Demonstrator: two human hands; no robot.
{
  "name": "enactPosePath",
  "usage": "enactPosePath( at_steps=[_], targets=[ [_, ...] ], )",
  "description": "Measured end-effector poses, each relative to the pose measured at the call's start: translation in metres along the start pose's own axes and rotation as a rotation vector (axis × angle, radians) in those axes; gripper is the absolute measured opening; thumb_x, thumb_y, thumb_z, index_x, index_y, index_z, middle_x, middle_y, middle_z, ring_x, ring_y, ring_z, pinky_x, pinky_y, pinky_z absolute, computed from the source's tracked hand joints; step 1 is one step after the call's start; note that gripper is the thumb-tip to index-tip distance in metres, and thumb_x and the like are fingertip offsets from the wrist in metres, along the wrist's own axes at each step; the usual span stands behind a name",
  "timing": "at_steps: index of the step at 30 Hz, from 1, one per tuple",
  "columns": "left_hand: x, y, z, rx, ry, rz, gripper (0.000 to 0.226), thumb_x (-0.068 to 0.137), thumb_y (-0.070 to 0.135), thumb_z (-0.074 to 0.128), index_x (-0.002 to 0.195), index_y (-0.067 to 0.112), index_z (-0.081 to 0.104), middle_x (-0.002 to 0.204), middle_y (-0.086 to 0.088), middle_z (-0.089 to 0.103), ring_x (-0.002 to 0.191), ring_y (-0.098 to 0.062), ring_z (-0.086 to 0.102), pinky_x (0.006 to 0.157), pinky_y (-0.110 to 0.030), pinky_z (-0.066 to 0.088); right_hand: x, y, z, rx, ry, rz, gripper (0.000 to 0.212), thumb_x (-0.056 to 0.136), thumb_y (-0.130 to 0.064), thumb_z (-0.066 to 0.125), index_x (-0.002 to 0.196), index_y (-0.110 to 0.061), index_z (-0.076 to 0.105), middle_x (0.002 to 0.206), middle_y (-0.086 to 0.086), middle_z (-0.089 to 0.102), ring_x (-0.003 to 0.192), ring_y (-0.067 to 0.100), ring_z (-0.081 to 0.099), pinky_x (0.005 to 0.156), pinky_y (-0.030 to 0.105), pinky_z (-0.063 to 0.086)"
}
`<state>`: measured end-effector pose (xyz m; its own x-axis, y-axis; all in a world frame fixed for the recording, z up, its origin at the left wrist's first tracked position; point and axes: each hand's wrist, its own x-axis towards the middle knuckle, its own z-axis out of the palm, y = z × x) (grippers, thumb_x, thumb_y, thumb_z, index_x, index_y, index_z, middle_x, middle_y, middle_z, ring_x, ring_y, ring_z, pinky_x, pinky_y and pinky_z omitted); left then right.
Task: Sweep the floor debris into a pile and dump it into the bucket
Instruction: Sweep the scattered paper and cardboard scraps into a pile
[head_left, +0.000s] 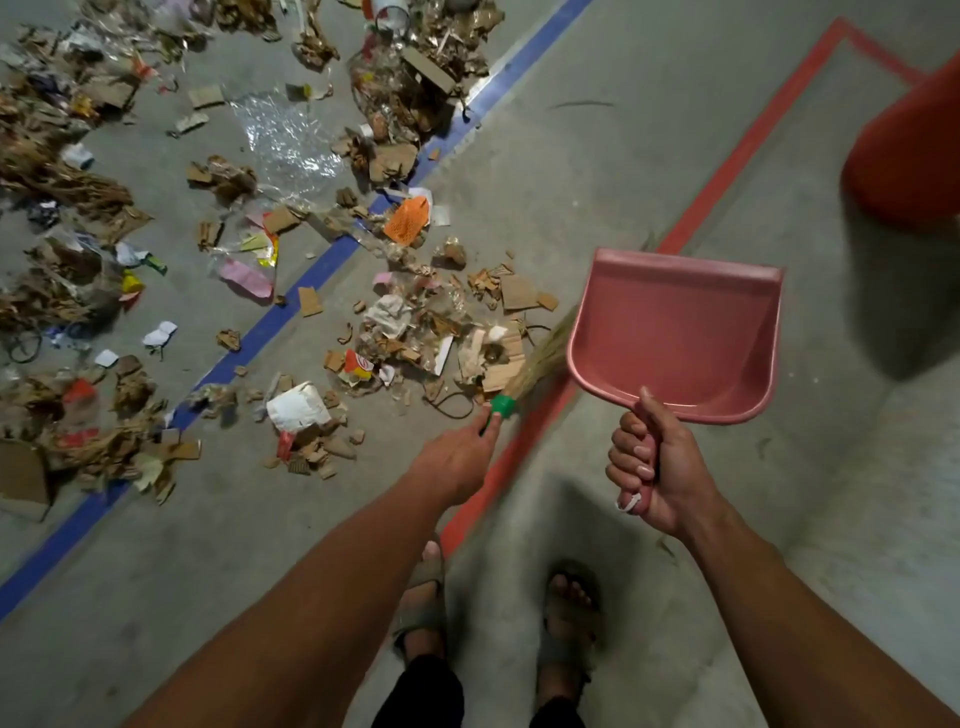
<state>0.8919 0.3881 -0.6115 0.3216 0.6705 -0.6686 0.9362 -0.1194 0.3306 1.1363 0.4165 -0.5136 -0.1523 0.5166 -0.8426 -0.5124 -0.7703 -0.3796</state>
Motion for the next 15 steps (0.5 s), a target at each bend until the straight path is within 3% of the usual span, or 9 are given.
enactPosePath(
  at_steps=[6,10,15],
  targets=[
    [0.012,-0.079,-0.035,-0.010,0.065,-0.270,0.073,0.102,0.009,0.039,0.165,0.012,0.003,0.173,-0.012,0.004,0.145,-0.042,0.039,0.113,-0.058,0.043,-0.006,0.028,-0.002,0.015,-0.022,0.041,0.049,0.101,-0.049,0.059,0.065,-0.020,0.043,0.046,-0.005,0.030,0.031,0.006,0.024,0.033,0.019,0.019],
    [0.011,-0.142,-0.089,-0.098,0.273,-0.448,0.066,0.096,0.006,0.051,0.157,0.004,0.025,0.159,-0.018,0.033,0.130,-0.045,0.051,0.105,-0.057,0.047,-0.008,0.037,0.015,0.004,-0.062,0.036,0.049,0.102,-0.049,0.058,0.065,-0.019,0.043,0.046,-0.005,0.030,0.031,0.006,0.026,0.031,0.020,0.024],
    [-0.010,-0.174,-0.119,-0.150,0.434,-0.501,0.076,0.094,0.000,0.053,0.161,0.009,0.017,0.167,-0.014,0.023,0.133,-0.045,0.050,0.105,-0.058,0.049,-0.007,0.040,0.039,-0.028,-0.101,0.020,0.049,0.102,-0.050,0.057,0.066,-0.020,0.042,0.047,-0.005,0.029,0.031,0.006,0.026,0.032,0.020,0.022]
  ],
)
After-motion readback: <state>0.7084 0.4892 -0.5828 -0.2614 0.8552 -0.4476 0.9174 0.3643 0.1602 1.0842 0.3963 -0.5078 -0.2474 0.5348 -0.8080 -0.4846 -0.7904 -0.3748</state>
